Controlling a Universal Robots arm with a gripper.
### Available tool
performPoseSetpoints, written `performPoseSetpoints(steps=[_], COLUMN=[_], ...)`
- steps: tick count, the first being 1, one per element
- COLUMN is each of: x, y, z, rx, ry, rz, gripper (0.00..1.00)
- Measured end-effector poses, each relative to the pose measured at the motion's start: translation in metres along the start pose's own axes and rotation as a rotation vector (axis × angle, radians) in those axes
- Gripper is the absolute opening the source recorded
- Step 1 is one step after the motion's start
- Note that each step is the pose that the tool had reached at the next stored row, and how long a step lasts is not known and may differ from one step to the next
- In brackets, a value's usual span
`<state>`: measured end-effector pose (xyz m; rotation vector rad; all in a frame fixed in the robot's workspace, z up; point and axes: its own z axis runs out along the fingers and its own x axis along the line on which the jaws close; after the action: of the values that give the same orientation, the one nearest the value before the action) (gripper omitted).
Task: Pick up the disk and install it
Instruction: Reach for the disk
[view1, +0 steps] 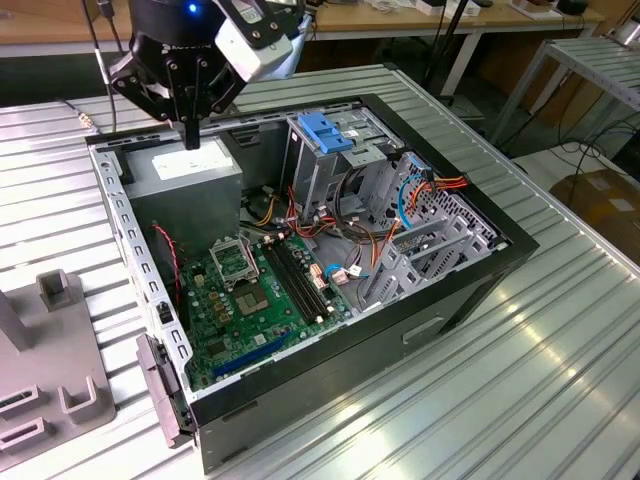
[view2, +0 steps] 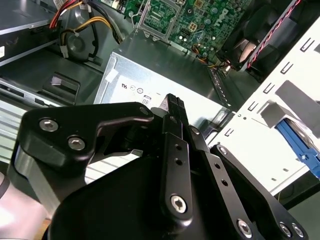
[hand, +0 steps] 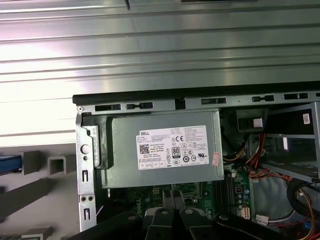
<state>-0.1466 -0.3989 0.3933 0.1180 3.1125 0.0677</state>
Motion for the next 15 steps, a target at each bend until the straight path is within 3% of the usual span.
performPoseSetpoints(steps=[15], x=[0.0087], y=[-0.0007], z=[-0.0003], rx=[0.0], ry=[0.0], rz=[0.0], gripper=[0.1])
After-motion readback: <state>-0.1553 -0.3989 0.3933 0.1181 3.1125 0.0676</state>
